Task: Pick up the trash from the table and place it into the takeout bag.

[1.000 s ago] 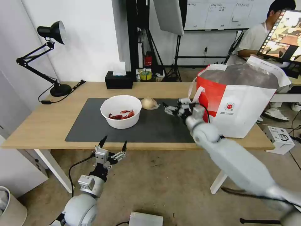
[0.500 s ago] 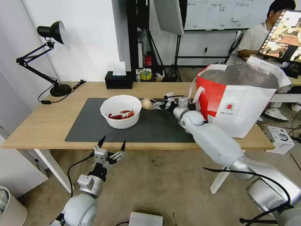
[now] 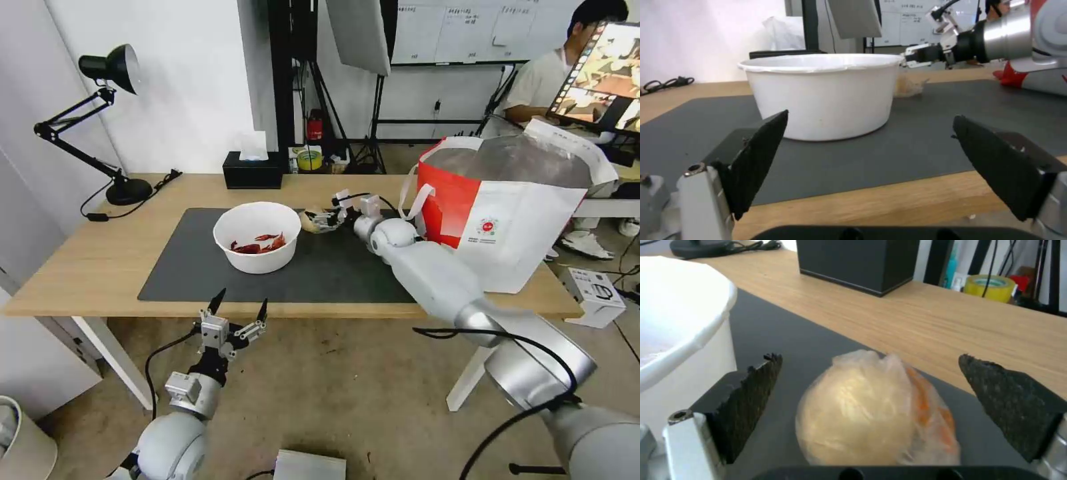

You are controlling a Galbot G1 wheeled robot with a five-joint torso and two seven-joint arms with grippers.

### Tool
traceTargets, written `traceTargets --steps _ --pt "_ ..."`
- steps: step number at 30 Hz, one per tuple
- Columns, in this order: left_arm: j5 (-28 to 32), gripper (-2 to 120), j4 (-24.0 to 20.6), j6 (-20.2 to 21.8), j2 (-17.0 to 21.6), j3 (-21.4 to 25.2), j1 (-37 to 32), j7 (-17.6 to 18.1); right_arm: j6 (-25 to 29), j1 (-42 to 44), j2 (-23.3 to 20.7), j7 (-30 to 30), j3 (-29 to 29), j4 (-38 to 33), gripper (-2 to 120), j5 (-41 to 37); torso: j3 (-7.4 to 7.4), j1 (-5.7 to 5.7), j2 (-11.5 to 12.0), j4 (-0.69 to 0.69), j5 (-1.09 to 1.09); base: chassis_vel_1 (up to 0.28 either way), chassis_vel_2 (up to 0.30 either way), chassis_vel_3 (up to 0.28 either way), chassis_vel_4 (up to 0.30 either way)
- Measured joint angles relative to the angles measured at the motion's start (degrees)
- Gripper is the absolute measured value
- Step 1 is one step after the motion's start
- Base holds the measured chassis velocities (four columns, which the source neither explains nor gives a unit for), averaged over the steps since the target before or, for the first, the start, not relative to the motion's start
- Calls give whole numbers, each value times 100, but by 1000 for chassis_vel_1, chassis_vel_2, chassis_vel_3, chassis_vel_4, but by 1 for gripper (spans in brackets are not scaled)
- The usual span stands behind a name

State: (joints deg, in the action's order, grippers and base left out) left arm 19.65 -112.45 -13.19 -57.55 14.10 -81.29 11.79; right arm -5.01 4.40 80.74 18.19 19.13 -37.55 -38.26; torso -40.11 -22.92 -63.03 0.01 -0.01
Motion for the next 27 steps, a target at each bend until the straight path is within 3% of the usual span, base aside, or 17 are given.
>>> traceTargets --steps 19,23,27 --pt "-11 100 -36 -33 -9 -17 -65 -13 36 -86 368 343 -134 703 98 473 0 0 0 -1 0 0 0 0 0" --pt "-14 100 -72 -37 -9 8 -105 -14 -17 -87 433 261 -138 745 89 487 0 0 0 0 1 0 0 0 0" --pt "-39 100 -94 -62 -21 48 -177 -14 -67 -35 398 199 -144 686 71 484 1 0 0 0 1 0 0 0 0"
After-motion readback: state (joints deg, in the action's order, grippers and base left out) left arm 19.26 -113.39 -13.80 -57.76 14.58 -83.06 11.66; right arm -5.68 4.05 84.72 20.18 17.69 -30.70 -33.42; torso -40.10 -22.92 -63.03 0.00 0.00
